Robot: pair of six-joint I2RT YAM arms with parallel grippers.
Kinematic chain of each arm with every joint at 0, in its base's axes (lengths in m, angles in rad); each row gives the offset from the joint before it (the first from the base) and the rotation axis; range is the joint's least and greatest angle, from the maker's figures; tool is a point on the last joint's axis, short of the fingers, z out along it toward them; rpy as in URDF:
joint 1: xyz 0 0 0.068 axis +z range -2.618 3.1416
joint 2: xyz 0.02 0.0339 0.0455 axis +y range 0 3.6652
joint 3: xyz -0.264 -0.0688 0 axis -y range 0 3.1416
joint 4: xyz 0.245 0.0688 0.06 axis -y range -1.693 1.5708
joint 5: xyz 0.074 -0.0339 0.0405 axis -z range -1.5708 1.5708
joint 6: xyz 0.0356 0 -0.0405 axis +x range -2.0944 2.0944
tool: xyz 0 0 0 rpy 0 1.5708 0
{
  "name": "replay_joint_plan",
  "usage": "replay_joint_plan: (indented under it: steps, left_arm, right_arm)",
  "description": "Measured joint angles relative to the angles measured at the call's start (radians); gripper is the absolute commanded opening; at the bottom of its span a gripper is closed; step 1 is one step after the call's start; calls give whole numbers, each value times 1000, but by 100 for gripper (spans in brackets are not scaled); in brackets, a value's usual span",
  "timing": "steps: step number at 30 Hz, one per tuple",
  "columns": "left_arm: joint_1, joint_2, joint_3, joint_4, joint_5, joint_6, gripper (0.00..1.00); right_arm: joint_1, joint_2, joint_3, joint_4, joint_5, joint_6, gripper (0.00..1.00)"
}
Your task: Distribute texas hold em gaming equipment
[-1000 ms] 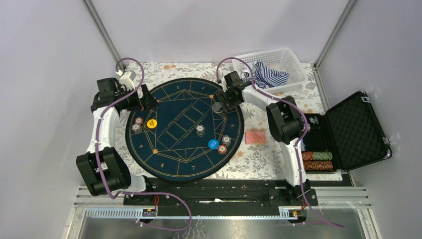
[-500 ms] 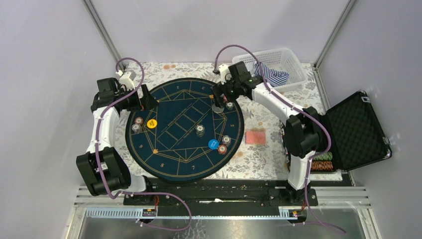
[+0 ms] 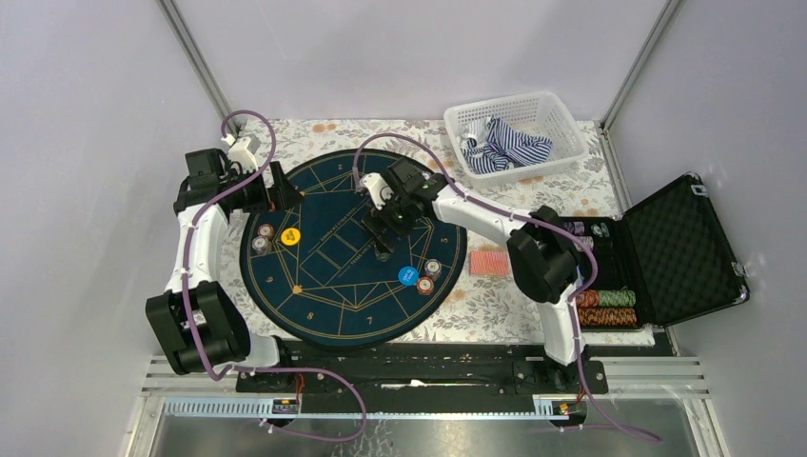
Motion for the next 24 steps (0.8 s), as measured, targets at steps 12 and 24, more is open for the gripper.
replay_joint_plan:
  steps: [12, 24]
  left_arm:
    - [0, 0, 0, 0, 0, 0, 99]
    - [0, 0, 0, 0, 0, 0, 99]
  right_arm:
    - [50, 87, 70, -29, 1, 0, 84]
    - [64, 134, 91, -37, 63, -9, 65]
